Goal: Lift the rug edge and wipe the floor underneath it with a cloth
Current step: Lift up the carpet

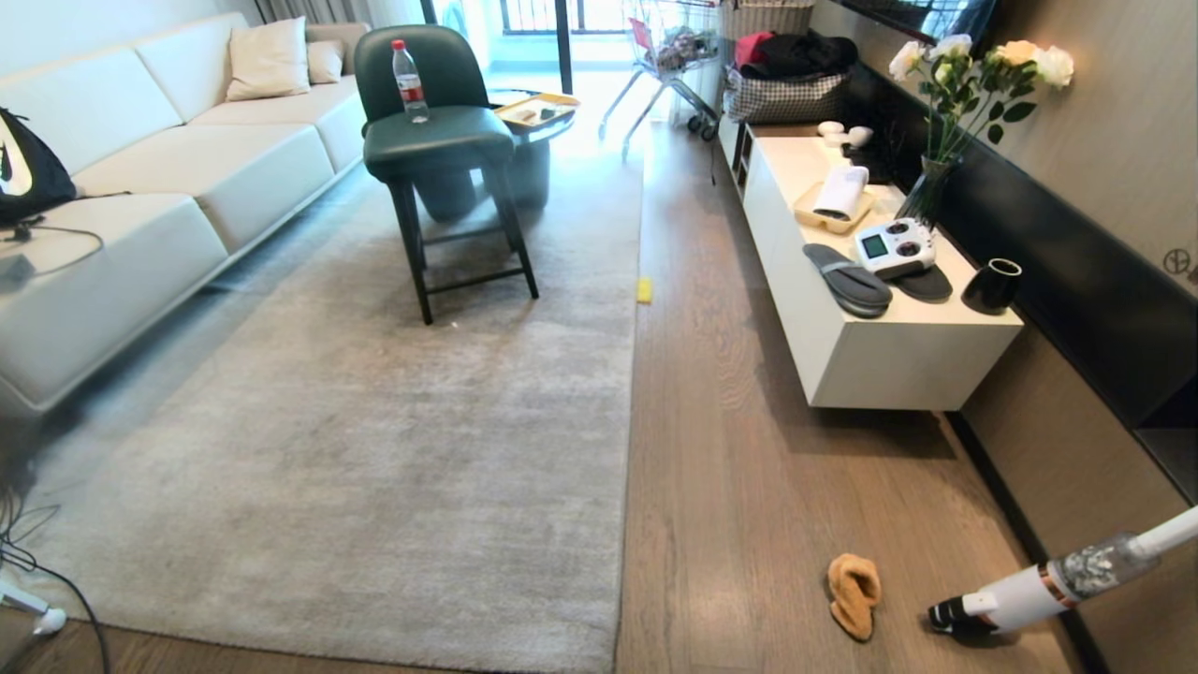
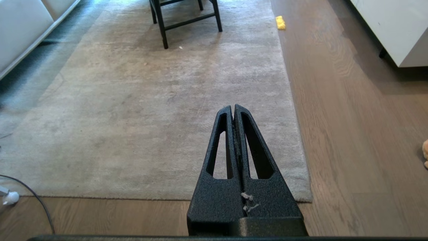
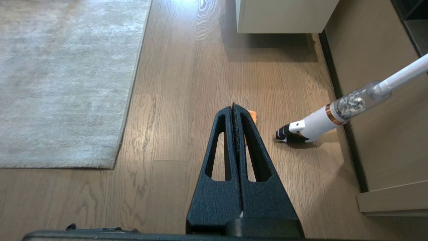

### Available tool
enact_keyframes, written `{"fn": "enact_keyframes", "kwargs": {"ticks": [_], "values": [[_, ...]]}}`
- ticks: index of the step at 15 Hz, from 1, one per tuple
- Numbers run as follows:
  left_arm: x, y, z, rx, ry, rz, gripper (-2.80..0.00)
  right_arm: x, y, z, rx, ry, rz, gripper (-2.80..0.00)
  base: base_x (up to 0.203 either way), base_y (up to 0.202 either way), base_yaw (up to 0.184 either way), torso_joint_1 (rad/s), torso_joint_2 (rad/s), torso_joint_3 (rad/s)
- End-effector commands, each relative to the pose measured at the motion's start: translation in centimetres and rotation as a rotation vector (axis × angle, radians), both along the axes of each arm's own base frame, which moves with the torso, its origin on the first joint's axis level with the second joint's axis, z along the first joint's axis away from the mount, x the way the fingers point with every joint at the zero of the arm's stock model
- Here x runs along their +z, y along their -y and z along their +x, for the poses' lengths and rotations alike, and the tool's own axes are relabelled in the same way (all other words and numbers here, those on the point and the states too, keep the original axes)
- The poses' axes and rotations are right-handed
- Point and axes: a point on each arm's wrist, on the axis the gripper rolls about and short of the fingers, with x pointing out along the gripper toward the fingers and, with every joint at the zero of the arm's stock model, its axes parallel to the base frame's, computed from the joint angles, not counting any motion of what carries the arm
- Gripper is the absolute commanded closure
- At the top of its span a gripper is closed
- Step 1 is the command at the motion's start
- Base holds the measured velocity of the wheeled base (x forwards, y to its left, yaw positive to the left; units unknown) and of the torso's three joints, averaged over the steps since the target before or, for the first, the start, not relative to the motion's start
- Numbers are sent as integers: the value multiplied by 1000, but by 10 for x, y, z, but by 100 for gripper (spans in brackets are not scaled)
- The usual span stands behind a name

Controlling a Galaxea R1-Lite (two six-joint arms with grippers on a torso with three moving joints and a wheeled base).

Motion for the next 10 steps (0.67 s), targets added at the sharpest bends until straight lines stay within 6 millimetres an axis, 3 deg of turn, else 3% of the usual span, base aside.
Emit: {"fn": "enact_keyframes", "kwargs": {"ticks": [1, 10], "values": [[0, 0, 0, 0, -1, 0, 0, 0, 0, 0, -1, 1, 0, 0, 0, 0, 0, -46, 451, 399], [0, 0, 0, 0, 0, 0, 0, 0, 0, 0, -2, 1, 0, 0, 0, 0, 0, 1, 402, 417]]}}
